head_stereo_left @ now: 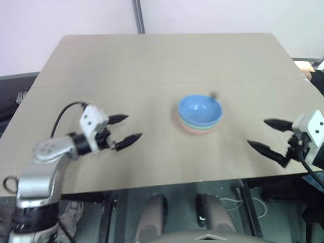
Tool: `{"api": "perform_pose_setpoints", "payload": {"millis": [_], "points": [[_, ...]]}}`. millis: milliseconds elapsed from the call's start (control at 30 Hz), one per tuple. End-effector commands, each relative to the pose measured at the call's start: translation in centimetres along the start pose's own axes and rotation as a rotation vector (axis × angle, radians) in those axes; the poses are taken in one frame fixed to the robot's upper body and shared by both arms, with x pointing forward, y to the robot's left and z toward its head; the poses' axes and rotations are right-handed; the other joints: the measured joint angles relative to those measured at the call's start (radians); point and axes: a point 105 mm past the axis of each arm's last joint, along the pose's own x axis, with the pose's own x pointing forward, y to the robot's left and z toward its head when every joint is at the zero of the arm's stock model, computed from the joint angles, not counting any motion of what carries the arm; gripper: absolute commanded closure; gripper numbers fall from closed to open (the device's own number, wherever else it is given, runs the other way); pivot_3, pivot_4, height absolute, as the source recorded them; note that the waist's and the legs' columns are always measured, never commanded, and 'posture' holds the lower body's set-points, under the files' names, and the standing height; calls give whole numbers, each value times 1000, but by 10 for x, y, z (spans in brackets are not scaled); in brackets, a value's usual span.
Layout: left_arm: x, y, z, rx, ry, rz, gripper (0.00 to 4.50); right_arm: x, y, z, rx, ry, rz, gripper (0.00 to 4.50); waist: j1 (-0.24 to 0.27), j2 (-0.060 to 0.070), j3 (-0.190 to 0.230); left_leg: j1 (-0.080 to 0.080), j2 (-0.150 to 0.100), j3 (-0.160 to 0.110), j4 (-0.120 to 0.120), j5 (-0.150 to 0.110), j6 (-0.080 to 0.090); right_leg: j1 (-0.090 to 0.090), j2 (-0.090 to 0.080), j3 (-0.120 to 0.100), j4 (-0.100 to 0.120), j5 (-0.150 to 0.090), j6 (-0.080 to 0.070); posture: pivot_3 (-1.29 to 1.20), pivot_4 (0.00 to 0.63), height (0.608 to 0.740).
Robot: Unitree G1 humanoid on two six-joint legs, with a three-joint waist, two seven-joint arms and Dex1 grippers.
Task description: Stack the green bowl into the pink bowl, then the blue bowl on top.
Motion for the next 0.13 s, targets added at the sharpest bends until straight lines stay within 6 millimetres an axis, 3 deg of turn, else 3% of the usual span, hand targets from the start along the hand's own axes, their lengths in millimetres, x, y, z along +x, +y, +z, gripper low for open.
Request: {"api": "perform_pose_setpoints", "payload": {"millis": [33,133], "points": [[-16,-12,22,67,-55,-87,46,-22,-8,9,-50,-20,-2,0,3,0,0,3,1,0,0,0,0,2,-2,0,0,0,0,0,150,740],[-14,-12,21,68,-48,-108,46,-22,-7,9,-66,-17,5,0,4,0,0,12,2,-1,-1,-3,-5,8,-6,0,0,0,0,0,150,740]]}}
